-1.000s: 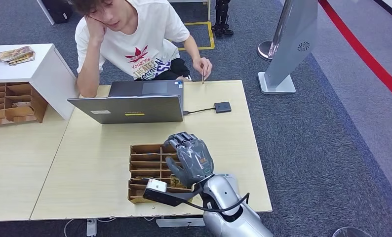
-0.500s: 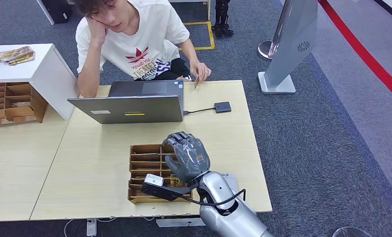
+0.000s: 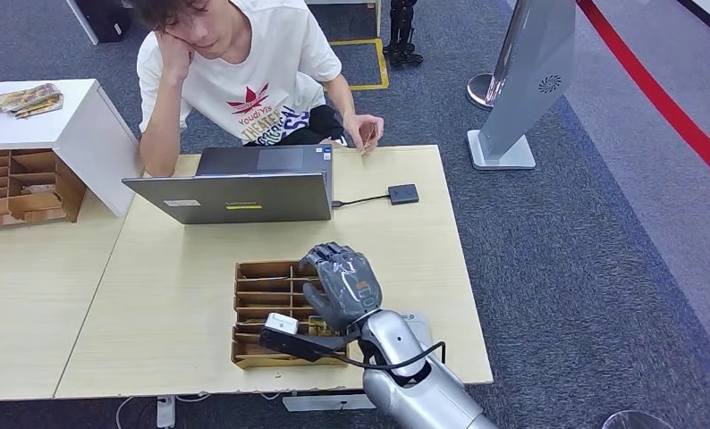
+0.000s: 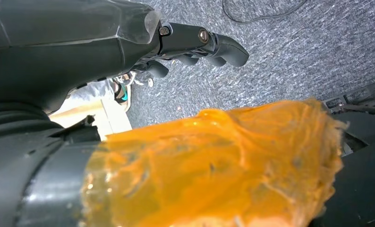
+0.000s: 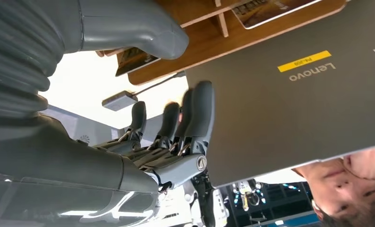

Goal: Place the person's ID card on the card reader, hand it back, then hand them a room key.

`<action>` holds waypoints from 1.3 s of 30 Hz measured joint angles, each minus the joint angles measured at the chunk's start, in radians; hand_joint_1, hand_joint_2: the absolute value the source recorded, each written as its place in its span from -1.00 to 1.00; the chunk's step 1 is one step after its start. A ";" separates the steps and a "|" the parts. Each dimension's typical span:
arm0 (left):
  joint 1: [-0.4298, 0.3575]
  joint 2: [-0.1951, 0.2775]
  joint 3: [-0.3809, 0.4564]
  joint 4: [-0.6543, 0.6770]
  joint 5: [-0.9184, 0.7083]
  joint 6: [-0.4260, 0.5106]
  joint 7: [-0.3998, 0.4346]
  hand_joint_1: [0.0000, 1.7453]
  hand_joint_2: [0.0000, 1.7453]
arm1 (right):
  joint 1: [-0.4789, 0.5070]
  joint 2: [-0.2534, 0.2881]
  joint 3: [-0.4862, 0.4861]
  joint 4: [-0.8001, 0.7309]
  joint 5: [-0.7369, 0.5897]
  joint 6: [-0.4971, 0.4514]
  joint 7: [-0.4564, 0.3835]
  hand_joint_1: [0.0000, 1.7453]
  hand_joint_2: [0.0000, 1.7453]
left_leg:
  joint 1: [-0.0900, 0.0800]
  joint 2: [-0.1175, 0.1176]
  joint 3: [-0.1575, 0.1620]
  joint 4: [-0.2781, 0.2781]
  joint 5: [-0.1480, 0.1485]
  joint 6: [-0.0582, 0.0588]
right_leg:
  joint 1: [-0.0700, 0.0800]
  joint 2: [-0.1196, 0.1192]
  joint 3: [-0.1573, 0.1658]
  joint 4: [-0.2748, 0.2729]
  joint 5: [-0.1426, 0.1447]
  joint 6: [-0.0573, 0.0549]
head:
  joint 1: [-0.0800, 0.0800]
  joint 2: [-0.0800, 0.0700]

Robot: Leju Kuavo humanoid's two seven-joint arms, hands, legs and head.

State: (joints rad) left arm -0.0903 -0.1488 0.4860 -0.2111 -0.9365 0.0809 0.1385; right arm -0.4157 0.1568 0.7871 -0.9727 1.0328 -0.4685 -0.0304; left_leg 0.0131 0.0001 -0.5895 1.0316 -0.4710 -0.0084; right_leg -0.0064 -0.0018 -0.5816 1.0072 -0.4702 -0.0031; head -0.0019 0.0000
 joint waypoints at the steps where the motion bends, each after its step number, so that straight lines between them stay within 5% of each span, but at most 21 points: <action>1: 0.000 0.000 0.000 0.000 0.000 0.000 0.000 -1.00 -1.00 | -0.001 0.000 -0.002 0.005 0.000 0.000 0.001 0.09 1.00 | 0.000 0.000 0.000 0.000 0.000 0.000 | 0.000 0.000 0.000 0.000 0.000 0.000 | 0.000 0.000; 18: 0.000 0.000 0.000 0.000 0.000 0.000 0.000 -1.00 -1.00 | -0.023 0.000 -0.038 0.098 -0.010 -0.001 0.009 0.31 1.00 | 0.000 0.000 0.000 0.000 0.000 0.000 | 0.000 0.000 0.000 0.000 0.000 0.000 | 0.000 0.000; 27: 0.000 0.000 0.000 0.000 0.000 0.000 0.003 -1.00 -1.00 | -0.033 0.003 -0.047 0.129 -0.010 -0.001 0.004 0.99 1.00 | 0.000 0.000 0.000 0.000 0.000 0.000 | 0.000 0.000 0.000 0.000 0.000 0.000 | 0.000 0.000; 39: 0.000 0.000 0.000 0.000 0.000 0.001 0.003 -1.00 -1.00 | -0.041 0.010 -0.053 0.145 -0.009 -0.001 -0.004 1.00 1.00 | 0.000 0.000 0.001 0.000 0.000 0.000 | 0.000 0.000 0.001 0.000 0.000 0.000 | 0.000 0.000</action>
State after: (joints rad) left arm -0.0904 -0.1488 0.4860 -0.2110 -0.9365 0.0816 0.1415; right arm -0.4563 0.1663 0.7339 -0.8273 1.0234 -0.4700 -0.0341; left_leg 0.0131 0.0001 -0.5887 1.0317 -0.4709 -0.0084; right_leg -0.0064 -0.0019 -0.5810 1.0072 -0.4701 -0.0030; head -0.0019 0.0000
